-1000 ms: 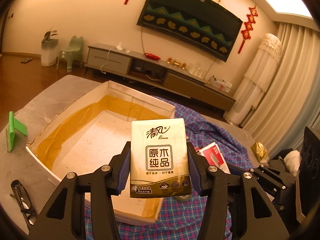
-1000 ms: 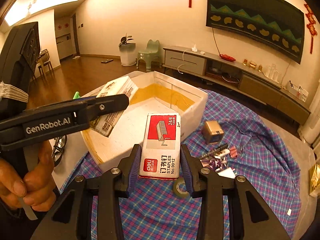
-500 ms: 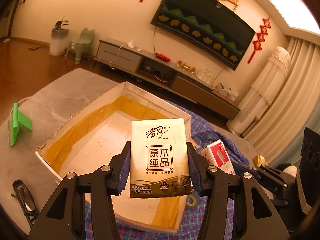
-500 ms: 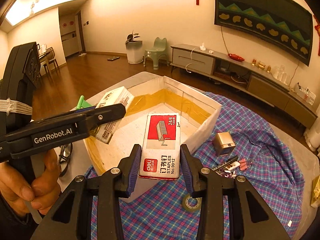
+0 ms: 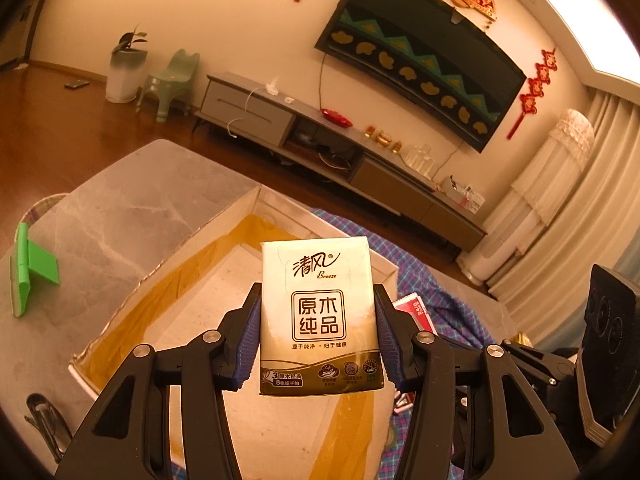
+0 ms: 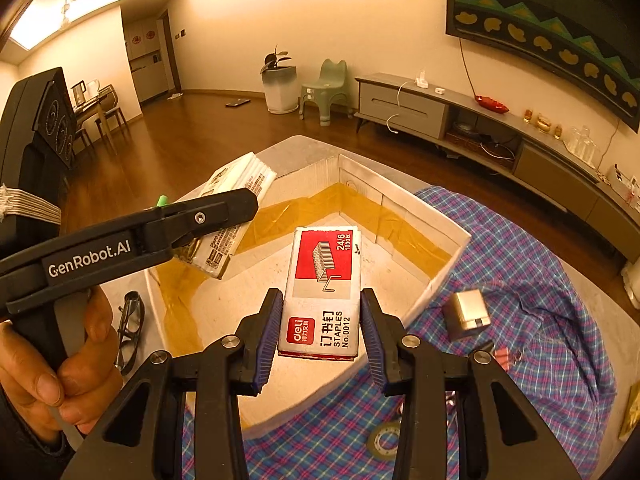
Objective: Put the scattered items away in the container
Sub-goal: 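Lower both items into the foam box, opening the right then left gripper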
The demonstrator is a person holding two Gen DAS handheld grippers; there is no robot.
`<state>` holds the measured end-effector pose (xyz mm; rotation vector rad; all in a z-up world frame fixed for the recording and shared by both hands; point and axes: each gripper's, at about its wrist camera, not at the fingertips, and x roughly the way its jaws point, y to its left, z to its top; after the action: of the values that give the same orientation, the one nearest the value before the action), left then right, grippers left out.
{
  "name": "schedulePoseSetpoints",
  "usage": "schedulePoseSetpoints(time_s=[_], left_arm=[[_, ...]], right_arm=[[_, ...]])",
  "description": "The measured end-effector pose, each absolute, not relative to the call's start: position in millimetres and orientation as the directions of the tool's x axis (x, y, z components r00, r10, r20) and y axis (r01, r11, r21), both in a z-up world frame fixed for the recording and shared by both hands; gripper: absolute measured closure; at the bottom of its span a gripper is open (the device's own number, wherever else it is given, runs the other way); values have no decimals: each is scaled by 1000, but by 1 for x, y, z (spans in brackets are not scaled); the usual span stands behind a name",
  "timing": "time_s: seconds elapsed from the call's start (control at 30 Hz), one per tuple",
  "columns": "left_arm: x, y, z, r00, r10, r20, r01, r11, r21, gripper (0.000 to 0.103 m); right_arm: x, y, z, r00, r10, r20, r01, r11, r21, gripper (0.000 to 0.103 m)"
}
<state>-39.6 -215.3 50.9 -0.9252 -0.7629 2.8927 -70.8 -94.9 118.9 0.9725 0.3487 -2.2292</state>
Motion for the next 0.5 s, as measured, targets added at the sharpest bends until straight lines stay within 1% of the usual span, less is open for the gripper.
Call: schedulePoseSetpoints(time_s=[0.37,0.5], left_arm=[[-92,-226,22,-765,137,-629,216,-866,-451,49],[-104,-227,17,-753,145,-641,229,-856,-464,49]], right_arm=[[-120,-107,111,-450,-445,-774,682,-731,23,63],[-133,-111,106,-441,-421,-793,690,-724,0,63]])
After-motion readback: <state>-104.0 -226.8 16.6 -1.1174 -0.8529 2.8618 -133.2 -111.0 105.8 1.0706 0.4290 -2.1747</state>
